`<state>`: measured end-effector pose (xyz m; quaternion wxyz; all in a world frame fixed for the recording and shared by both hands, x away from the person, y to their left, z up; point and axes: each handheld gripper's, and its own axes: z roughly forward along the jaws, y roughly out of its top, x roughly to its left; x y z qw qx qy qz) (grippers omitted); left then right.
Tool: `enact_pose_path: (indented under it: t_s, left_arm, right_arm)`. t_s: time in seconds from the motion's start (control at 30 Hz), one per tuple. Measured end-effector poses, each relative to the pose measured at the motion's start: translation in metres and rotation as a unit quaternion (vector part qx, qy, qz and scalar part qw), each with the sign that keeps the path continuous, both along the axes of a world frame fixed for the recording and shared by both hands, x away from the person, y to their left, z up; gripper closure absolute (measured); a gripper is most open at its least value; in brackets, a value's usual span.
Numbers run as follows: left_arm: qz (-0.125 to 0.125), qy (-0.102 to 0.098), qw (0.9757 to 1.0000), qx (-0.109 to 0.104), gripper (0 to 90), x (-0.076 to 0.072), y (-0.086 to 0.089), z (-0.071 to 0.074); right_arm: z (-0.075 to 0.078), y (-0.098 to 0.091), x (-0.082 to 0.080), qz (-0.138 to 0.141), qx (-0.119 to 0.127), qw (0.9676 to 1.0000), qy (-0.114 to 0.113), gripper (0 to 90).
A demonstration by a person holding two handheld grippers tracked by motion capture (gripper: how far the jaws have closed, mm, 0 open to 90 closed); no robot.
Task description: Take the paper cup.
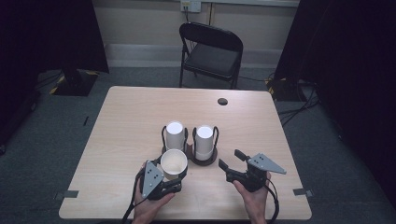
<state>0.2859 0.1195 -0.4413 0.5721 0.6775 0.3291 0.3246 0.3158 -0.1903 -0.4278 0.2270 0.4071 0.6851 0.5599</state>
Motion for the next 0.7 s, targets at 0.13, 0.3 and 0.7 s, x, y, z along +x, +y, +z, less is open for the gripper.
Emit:
enact_pose_path:
  t_s: [0.13,0.3,0.7]
  left_arm:
    - [0.018,0.002,0.9998,-0.006,22.2,0.003,0.013,0.002]
    - [0.043,0.000,0.9990,-0.011,22.2,0.007,0.028,0.004]
    - [0.093,0.002,0.9950,-0.035,22.1,0.027,0.056,0.011]
  right_arm:
    - [-0.005,-0.005,-0.001,-0.030,-0.006,0.9995,0.002,16.3]
    - [-0.017,-0.014,-0.003,-0.051,-0.013,0.9986,-0.010,13.6]
    - [-0.038,-0.027,-0.006,-0.095,-0.029,0.9949,-0.021,13.2]
